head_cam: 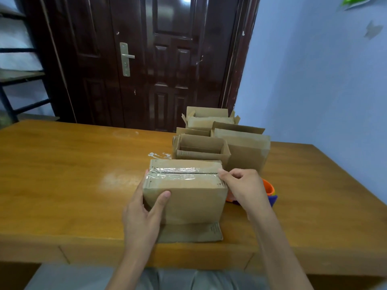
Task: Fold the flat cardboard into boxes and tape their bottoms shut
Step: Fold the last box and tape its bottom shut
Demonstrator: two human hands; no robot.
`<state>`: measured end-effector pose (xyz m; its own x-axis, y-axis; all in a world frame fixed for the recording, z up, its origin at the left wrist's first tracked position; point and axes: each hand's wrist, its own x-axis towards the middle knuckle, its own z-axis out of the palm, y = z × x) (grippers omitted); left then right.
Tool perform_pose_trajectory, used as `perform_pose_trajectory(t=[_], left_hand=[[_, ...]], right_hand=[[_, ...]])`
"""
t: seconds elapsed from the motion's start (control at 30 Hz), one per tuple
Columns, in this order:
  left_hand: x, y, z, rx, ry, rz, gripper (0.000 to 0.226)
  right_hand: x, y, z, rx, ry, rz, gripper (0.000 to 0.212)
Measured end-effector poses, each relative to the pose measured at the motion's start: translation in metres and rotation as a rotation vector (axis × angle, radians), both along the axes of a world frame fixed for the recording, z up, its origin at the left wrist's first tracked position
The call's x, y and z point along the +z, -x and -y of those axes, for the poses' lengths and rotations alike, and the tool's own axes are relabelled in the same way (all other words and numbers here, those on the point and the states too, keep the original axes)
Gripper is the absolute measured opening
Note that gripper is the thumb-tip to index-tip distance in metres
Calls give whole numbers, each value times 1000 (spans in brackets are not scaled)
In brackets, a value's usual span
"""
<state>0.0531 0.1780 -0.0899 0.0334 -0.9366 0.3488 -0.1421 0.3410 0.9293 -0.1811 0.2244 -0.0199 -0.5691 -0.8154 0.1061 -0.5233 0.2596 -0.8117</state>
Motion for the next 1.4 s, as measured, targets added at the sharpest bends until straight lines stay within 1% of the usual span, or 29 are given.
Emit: perform_pose_trajectory(t=[0.03,0.1,0.2,0.23,0.33,0.4,0.47,0.53,0.6,0.63,0.7,0.73,0.77,0.83,0.93,1.0,1.07,1.1,1.17,1.33,1.4], left_hand=[[0,0,0,8,-1,14,89],[0,1,1,10,-4,38,93],[-2,0,0,7,-10,36,89],[-2,0,0,7,-15,34,89],[0,-2,3,-36,-57,19,85],[8,-6,2,-56,-88,23,84],[24,-9,-1,-40,-116,59,75],[41,-5,1,11,-157,138,55],[54,1,10,38,-244,216,44],[56,3,17,48,-299,205,39],[57,4,31,57,-392,112,31],[57,4,36,63,-402,95,29],[58,3,38,69,-379,124,29],[60,-2,40,63,-317,232,38],[64,-16,52,-23,-314,324,47],[69,-21,58,-86,-316,386,42],[71,-20,60,-79,-284,472,39],[71,-19,60,-61,-267,485,39],[68,-18,58,-17,-247,487,39],[64,-9,52,64,-233,467,40],[63,-6,48,114,-200,516,30]], right_hand=[[3,0,1,9,-16,-18,34],[6,-3,3,6,-44,-121,32],[5,-6,3,-27,-52,-212,40],[5,-4,4,-38,-56,-209,45],[13,1,6,-33,-106,-121,56],[18,0,8,-16,-169,-182,50],[18,-5,9,-24,-186,-280,40],[14,-7,9,-28,-168,-351,37],[11,-6,10,2,-176,-382,33],[11,-3,11,31,-186,-361,32],[15,3,13,87,-210,-273,32],[17,4,13,105,-220,-237,33],[19,4,14,114,-227,-221,34],[20,2,14,116,-248,-238,36],[16,0,15,118,-280,-267,41],[19,4,17,160,-294,-176,39],[25,8,16,220,-296,-16,34],[27,9,15,240,-293,39,32],[26,8,14,256,-276,79,33],[18,3,15,220,-232,35,38],[18,2,14,211,-253,35,42]])
